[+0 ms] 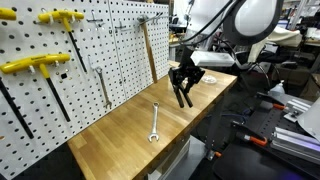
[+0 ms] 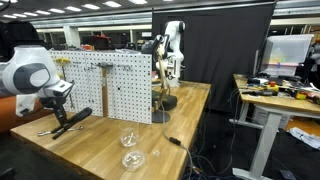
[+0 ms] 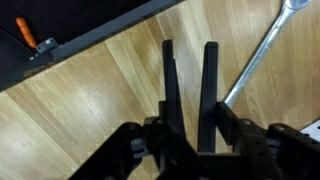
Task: Take the black object from the pegboard and place it on the table
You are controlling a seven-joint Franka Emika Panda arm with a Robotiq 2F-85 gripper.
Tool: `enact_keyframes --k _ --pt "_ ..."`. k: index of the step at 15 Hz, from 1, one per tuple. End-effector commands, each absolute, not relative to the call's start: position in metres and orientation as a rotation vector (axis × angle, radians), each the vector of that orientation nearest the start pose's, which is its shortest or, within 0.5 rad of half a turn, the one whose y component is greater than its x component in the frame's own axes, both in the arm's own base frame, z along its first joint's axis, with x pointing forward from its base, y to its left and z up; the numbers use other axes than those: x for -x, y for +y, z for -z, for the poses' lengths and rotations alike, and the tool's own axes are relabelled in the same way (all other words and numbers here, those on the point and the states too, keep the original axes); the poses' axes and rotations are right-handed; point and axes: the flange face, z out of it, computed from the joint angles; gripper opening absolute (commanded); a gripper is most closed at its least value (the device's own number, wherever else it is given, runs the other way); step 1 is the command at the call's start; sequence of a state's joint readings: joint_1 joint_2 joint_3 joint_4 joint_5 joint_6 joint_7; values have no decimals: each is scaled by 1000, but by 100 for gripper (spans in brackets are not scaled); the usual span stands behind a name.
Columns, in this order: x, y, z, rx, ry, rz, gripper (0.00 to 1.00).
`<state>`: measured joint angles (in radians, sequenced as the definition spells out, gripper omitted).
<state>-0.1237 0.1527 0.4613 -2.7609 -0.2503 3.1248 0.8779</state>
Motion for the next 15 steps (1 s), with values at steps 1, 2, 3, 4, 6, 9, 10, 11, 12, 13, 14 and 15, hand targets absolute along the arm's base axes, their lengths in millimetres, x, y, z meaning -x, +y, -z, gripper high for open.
enact_keyframes --k 1,2,3,4,6,9,10,11,12,13,14,15 --pt "-383 159 -169 2884 547 139 25" --pt "-386 160 -163 2869 563 106 25" --pt "-390 160 -159 2863 577 84 25" --pt "-396 160 -156 2853 586 68 25" --pt "-408 162 -157 2830 601 57 25" --pt "-423 162 -164 2807 632 69 77" --pt "-427 160 -169 2804 647 81 81" --pt "-422 162 -163 2808 622 104 63" --pt "-426 162 -166 2805 627 108 70" --pt "-427 162 -166 2804 629 108 78" --pt "-426 162 -166 2804 629 106 81" --pt "-426 162 -166 2804 628 105 81"
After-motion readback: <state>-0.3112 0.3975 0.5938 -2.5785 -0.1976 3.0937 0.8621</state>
